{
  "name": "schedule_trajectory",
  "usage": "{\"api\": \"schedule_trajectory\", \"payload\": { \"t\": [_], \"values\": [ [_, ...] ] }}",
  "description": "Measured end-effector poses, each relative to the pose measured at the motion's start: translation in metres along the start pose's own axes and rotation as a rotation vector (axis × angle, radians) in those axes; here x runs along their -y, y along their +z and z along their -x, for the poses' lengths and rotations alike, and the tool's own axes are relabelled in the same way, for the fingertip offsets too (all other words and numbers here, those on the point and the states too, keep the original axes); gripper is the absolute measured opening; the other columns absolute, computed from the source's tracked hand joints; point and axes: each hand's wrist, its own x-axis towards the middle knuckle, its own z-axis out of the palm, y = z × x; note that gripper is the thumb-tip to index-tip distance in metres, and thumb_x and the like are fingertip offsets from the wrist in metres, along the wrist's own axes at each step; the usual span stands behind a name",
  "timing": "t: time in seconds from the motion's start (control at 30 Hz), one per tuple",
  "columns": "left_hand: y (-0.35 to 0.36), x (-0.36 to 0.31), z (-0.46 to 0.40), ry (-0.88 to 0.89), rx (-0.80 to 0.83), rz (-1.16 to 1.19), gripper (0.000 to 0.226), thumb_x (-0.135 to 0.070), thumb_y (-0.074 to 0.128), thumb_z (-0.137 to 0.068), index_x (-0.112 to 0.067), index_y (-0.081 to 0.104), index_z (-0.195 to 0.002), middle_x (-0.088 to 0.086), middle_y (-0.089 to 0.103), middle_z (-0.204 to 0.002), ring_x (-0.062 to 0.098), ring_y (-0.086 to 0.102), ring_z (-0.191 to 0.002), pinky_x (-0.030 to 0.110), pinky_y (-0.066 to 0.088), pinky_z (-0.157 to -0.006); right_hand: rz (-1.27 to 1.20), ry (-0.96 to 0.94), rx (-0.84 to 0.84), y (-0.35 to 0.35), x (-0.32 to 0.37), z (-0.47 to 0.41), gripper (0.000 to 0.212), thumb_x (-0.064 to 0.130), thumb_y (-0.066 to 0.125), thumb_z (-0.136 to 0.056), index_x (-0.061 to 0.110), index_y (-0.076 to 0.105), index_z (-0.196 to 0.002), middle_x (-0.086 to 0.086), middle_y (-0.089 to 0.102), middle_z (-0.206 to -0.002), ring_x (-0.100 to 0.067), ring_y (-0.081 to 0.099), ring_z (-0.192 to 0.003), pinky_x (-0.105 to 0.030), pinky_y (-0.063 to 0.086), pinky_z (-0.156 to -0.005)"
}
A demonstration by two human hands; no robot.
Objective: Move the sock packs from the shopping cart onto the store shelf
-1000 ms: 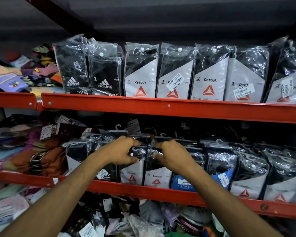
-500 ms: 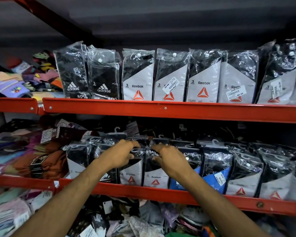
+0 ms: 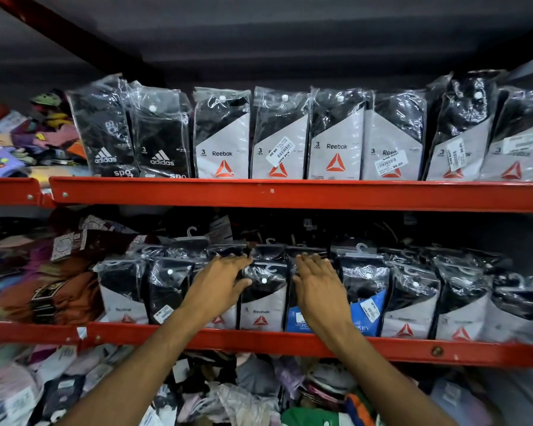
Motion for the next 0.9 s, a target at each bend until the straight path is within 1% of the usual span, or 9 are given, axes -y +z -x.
{"api": "schedule_trajectory", "payload": {
  "t": [0.07,0.13,0.2,0.27,0.37,0.5,0.73,0.8,0.9],
  "values": [
    [0.002,0.0,0.0,0.008,0.006,-0.031,0.053,-0.036,0.058,-0.1,-0.022,0.045,-0.149,0.001,0.049,-0.155,0.02,0.043,-0.145,0.045,0.028,-0.125,-0.003,-0.02,0.002,-0.002,0.0,0.001,0.05,0.028,0.031,-0.107,0.009,0.032,-0.153,-0.012,0.036,-0.16,-0.026,0.025,-0.151,-0.032,0.001,-0.121],
    [0.005,0.0,0.003,0.019,0.006,-0.08,0.056,-0.038,0.052,-0.102,-0.024,0.037,-0.154,-0.001,0.039,-0.162,0.019,0.029,-0.153,0.045,0.017,-0.128,-0.016,-0.044,-0.027,-0.004,-0.004,0.004,0.053,0.032,0.03,-0.107,0.01,0.026,-0.155,-0.009,0.027,-0.164,-0.023,0.015,-0.154,-0.034,-0.004,-0.124],
    [0.011,0.0,0.009,0.037,-0.042,-0.112,0.06,-0.041,0.046,-0.103,-0.026,0.026,-0.158,-0.002,0.026,-0.167,0.022,0.014,-0.157,0.051,0.012,-0.129,-0.011,-0.047,-0.108,-0.006,-0.015,0.01,0.057,0.039,0.032,-0.106,0.014,0.023,-0.157,-0.005,0.019,-0.166,-0.02,0.005,-0.155,-0.04,-0.001,-0.127],
    [0.02,-0.002,0.019,0.082,-0.116,-0.175,0.063,-0.044,0.039,-0.104,-0.026,0.017,-0.16,-0.001,0.01,-0.169,0.026,0.001,-0.158,0.057,0.006,-0.128,0.01,-0.021,-0.19,-0.004,-0.03,0.017,0.063,0.043,0.038,-0.103,0.016,0.023,-0.157,-0.006,0.014,-0.167,-0.023,0.001,-0.156,-0.047,0.004,-0.126],
    [0.037,-0.004,0.027,0.118,-0.159,-0.323,0.067,-0.048,0.031,-0.105,-0.021,0.005,-0.162,0.007,-0.004,-0.17,0.033,-0.01,-0.157,0.06,0.0,-0.125,0.066,-0.005,-0.18,0.005,-0.047,0.021,0.069,0.046,0.04,-0.101,0.017,0.015,-0.159,-0.01,0.007,-0.169,-0.027,-0.002,-0.156,-0.054,0.007,-0.125],
    [0.056,0.0,0.025,0.082,-0.123,-0.383,0.068,-0.047,0.027,-0.106,-0.017,0.002,-0.161,0.014,-0.005,-0.171,0.034,-0.013,-0.157,0.065,0.007,-0.123,0.118,-0.039,-0.119,0.019,-0.055,0.017,0.068,0.048,0.036,-0.102,0.02,0.011,-0.159,-0.008,0.003,-0.169,-0.026,-0.001,-0.156,-0.057,0.01,-0.123],
    [0.06,-0.001,0.024,0.057,-0.118,-0.421,0.069,-0.046,0.029,-0.105,-0.014,0.005,-0.161,0.016,-0.002,-0.17,0.036,-0.007,-0.157,0.069,0.013,-0.121,0.125,-0.04,-0.109,0.022,-0.056,0.014,0.067,0.049,0.032,-0.102,0.018,0.013,-0.159,-0.008,0.006,-0.169,-0.026,0.0,-0.156,-0.058,0.013,-0.122],
    [0.055,-0.004,0.026,0.056,-0.12,-0.426,0.07,-0.046,0.031,-0.105,-0.013,0.007,-0.161,0.016,-0.001,-0.17,0.037,-0.005,-0.157,0.07,0.017,-0.119,0.135,-0.057,-0.128,0.02,-0.057,0.016,0.069,0.051,0.031,-0.102,0.018,0.01,-0.159,-0.008,0.004,-0.169,-0.026,-0.001,-0.156,-0.059,0.015,-0.122],
    [0.041,-0.019,0.027,0.068,-0.212,-0.403,0.073,-0.048,0.035,-0.104,-0.01,0.009,-0.161,0.016,0.0,-0.17,0.038,-0.004,-0.157,0.072,0.016,-0.118,0.108,-0.085,-0.235,0.003,-0.051,0.017,0.073,0.049,0.038,-0.1,0.016,0.011,-0.159,-0.01,0.005,-0.169,-0.028,0.002,-0.156,-0.061,0.016,-0.121]
  ]
}}
